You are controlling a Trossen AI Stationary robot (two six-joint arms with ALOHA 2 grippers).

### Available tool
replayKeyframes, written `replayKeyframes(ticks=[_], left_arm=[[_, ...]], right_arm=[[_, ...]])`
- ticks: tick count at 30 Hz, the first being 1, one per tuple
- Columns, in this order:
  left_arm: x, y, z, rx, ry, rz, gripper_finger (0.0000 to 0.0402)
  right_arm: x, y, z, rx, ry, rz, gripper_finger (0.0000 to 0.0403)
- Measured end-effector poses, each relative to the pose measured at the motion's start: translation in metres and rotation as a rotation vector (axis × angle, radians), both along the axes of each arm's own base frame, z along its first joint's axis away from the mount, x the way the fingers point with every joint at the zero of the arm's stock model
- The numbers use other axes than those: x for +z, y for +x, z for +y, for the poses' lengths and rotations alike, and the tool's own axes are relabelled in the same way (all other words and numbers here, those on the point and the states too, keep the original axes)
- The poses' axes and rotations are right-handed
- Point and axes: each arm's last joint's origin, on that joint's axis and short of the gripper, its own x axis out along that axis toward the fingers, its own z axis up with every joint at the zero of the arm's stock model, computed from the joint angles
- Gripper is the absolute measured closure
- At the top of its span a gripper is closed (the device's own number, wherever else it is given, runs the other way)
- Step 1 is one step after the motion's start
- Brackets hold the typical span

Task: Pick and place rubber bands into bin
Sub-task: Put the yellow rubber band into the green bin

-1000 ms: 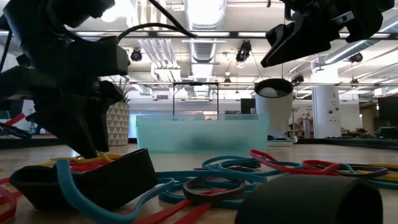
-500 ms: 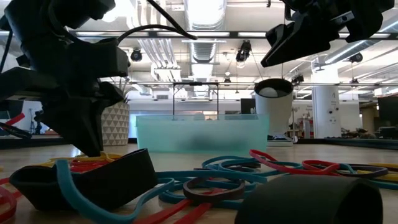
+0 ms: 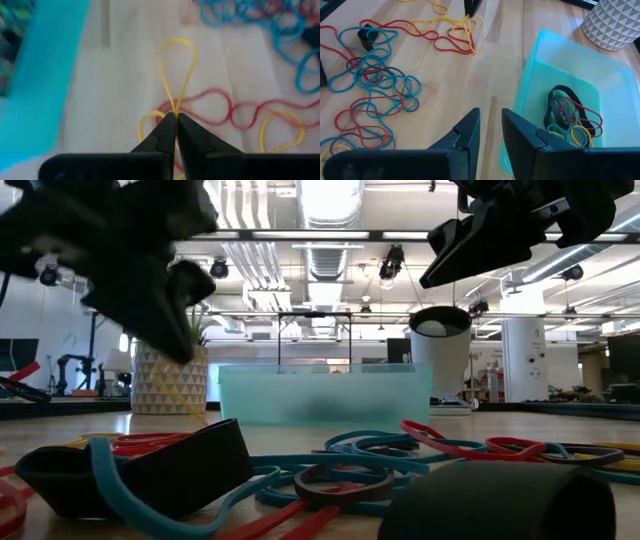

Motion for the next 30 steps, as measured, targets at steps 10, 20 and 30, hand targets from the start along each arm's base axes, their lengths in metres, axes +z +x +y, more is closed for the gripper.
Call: replayKeyframes(ticks=[10, 20, 30], left_arm=[[0.058, 0.004, 0.007, -0.032, 0.266, -0.246, 0.0401], [0.088, 0.024, 0.055, 0.056, 0.508, -0.329, 0.0402], [0.060, 0.039, 0.141, 0.213, 0.468, -0.187, 0.0402]], right_arm=[[0.000, 0.000, 0.000, -0.001, -0.001, 0.004, 0.0339], [-0.001, 0.000, 0.000, -0.001, -0.001, 0.007, 0.0339], [-0.002, -0.002, -0.001, -0.008, 0.003, 0.025, 0.0339]])
